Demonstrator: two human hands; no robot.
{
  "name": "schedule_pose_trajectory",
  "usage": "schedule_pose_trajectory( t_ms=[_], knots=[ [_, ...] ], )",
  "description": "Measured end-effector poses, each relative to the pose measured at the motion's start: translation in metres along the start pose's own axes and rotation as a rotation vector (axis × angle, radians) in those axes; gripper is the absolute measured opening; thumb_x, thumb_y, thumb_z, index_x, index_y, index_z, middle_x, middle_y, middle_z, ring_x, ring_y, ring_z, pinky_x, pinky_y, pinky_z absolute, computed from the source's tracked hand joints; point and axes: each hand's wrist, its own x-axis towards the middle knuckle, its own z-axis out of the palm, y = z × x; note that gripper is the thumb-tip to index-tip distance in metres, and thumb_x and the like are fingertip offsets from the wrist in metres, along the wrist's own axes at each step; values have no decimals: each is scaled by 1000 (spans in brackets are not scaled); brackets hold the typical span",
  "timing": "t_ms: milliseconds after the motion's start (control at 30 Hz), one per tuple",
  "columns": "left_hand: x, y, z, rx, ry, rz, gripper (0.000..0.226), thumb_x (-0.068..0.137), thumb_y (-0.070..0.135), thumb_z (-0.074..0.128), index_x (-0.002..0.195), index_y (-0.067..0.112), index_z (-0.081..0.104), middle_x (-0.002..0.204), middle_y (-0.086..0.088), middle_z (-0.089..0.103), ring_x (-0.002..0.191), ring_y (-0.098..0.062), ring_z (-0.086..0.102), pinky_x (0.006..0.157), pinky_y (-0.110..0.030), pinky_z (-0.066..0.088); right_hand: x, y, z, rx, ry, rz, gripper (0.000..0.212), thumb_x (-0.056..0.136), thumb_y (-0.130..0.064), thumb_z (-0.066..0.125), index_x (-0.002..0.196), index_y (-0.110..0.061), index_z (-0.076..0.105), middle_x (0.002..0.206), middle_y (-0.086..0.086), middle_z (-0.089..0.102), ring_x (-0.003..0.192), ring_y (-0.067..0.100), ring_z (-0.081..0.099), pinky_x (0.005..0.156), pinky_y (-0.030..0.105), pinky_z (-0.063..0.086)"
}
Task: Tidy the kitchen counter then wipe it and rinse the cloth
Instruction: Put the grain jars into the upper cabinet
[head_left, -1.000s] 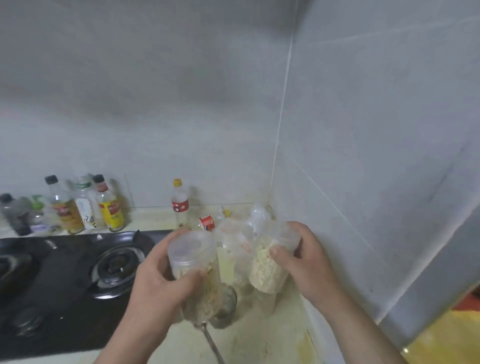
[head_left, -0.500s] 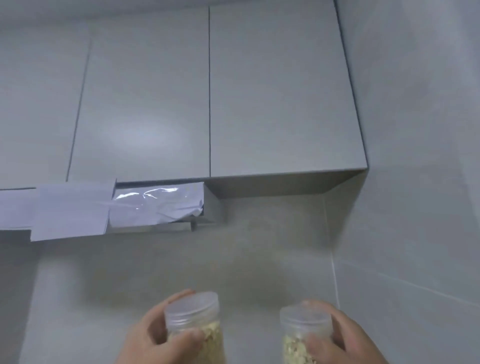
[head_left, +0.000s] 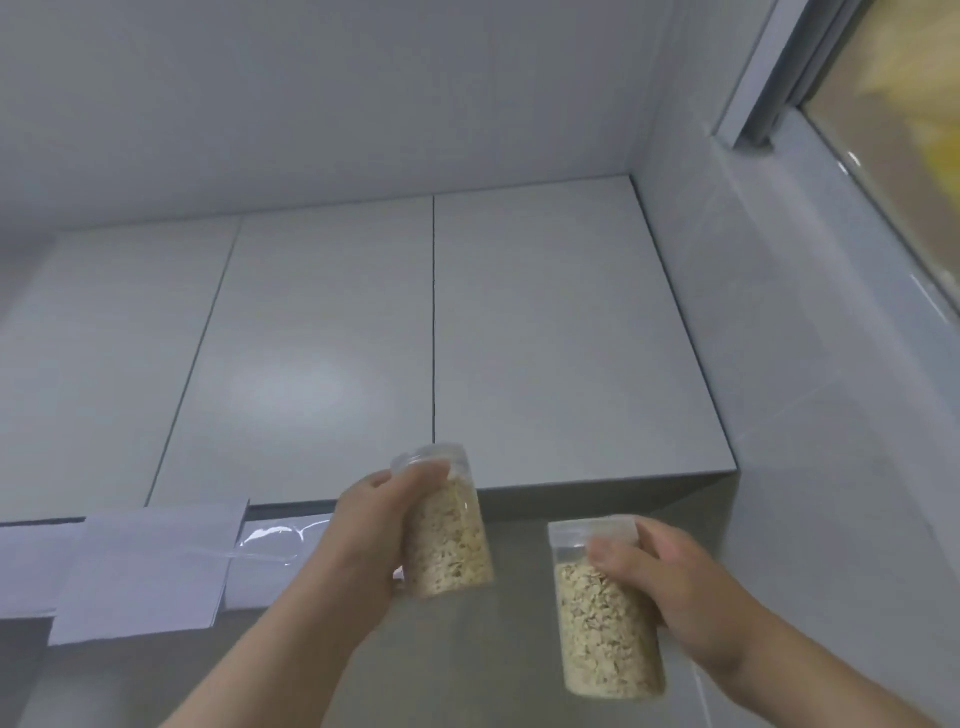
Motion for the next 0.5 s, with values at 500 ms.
schedule_pose_trajectory(
  t_ms=[500],
  knots=[
    [80,-28,19,164,31,-50,29,76,25,76,99,16,59,96,-12,68,86,-26,67,70,-38,57,80,-9,-15,-261,144,-83,45,62,-48,71,91,-14,64,87,1,72,82,16,70,68,29,53]
  ],
)
